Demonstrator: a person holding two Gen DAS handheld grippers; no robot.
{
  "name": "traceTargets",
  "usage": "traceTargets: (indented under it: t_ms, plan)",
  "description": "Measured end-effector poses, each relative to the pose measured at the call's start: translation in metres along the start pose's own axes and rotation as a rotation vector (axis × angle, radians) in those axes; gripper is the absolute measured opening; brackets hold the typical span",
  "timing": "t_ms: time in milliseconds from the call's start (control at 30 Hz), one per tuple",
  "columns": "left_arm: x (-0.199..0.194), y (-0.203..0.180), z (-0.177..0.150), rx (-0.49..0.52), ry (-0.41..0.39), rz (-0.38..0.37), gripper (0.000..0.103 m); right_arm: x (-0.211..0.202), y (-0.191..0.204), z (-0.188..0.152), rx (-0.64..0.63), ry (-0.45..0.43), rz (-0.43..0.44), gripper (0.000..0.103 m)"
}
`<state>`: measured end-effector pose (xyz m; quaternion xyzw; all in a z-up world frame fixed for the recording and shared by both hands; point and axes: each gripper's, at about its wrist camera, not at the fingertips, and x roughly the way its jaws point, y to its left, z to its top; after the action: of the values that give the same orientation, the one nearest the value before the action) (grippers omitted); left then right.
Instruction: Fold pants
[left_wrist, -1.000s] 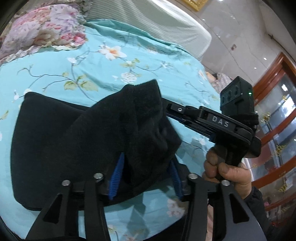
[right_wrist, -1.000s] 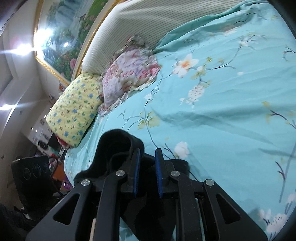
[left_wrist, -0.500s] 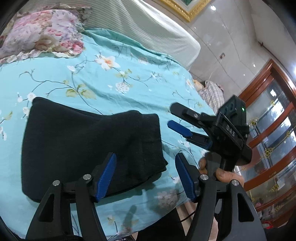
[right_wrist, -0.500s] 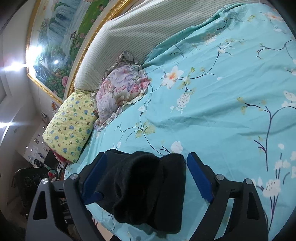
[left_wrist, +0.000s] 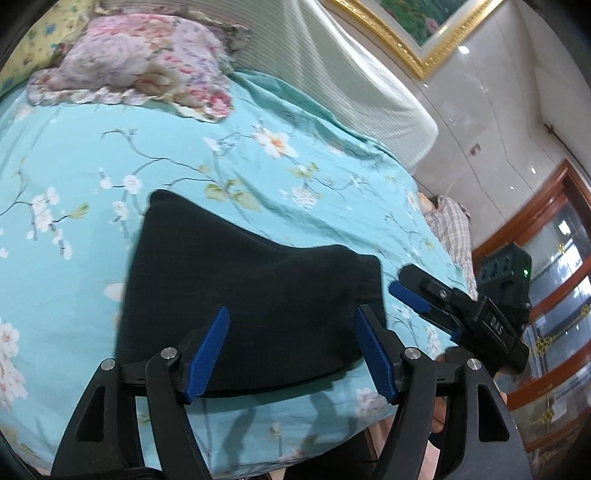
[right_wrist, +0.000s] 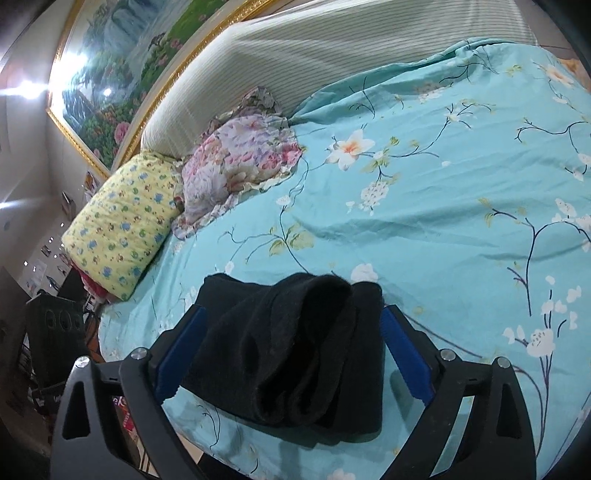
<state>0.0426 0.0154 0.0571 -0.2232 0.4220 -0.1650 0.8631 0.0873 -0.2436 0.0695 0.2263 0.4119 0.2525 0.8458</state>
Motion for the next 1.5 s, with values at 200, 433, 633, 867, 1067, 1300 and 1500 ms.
traceTargets:
  t_ms: [200,433,633,867,1067,1300,1500]
  plan:
    - [-0.009,0.027,0.003,-0.054,-0.027,0.037,0.074,0.003,0.008,-0.007,-0.026,0.007,-0.052,0.095]
    - [-0.011,0.055,0.006,-0.107,-0.031,0.077,0.078,0.009,0.008,-0.016,-0.018,0.024,-0.109,0.096]
    - [-0.002,0.074,0.008,-0.144,-0.004,0.094,0.079,0.015,-0.004,-0.023,0.028,0.049,-0.121,0.096]
    - [0.016,0.083,0.009,-0.155,0.029,0.104,0.079,0.026,-0.013,-0.030,0.055,0.083,-0.130,0.096]
    - [0.033,0.089,0.009,-0.167,0.063,0.112,0.079,0.029,-0.028,-0.037,0.095,0.090,-0.116,0.094]
    - [0.048,0.094,0.012,-0.177,0.080,0.112,0.079,0.029,-0.034,-0.041,0.107,0.104,-0.067,0.080]
    - [0.057,0.095,0.016,-0.172,0.087,0.116,0.079,0.033,-0.035,-0.042,0.099,0.109,-0.056,0.080]
